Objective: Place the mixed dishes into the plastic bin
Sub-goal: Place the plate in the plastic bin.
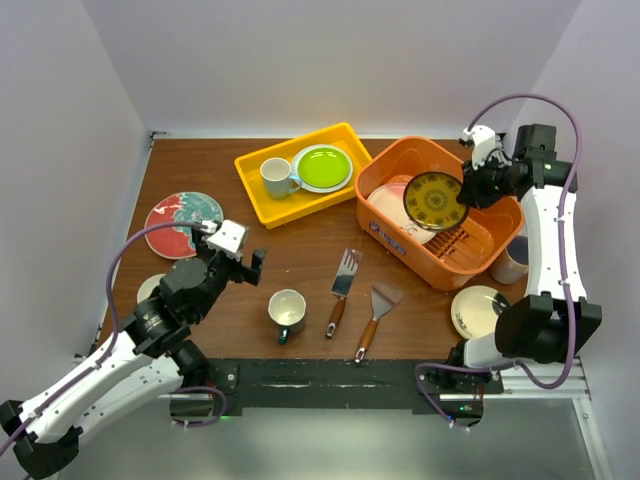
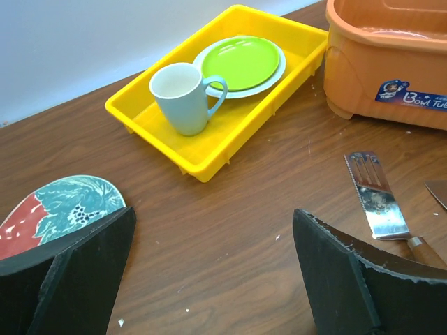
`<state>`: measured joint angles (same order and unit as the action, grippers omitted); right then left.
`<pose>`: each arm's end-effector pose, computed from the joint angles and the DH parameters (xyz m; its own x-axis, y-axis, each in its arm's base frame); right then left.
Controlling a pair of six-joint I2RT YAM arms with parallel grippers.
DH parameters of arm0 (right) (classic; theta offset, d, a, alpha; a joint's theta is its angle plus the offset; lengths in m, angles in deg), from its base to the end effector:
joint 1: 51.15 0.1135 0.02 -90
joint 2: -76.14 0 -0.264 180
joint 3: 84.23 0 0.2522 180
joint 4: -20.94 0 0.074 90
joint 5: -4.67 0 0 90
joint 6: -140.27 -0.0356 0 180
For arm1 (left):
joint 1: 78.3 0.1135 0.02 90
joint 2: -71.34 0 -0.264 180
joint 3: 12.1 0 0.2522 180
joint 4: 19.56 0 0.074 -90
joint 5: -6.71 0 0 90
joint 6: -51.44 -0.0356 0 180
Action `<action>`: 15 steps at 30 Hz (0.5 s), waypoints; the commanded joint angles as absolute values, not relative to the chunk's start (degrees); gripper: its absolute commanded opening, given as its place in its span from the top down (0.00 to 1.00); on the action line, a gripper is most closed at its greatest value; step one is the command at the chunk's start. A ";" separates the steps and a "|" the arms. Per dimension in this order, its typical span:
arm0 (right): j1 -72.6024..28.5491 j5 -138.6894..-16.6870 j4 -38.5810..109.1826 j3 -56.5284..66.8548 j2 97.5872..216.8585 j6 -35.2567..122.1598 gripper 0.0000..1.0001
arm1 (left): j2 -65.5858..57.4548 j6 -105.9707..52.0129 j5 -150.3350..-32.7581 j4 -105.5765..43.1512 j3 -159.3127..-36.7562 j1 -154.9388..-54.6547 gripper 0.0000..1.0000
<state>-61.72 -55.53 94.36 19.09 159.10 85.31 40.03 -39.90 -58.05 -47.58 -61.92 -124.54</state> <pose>0.2855 -0.0353 0.3794 -0.5661 -0.4012 -0.7201 -0.5612 0.8275 -0.0198 0.1066 -0.0894 0.3132 -0.1058 0.1410 -0.9843 0.3650 0.9263 0.0935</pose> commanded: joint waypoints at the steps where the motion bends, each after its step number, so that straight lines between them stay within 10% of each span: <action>1: -61.79 -60.36 97.46 22.25 160.25 91.13 1.00 | 42.86 -41.11 -56.21 -44.22 -61.11 -124.35 0.00; 15: -61.70 -64.67 101.41 21.20 166.14 97.72 1.00 | 44.53 -39.70 -57.36 -43.69 -59.88 -124.26 0.00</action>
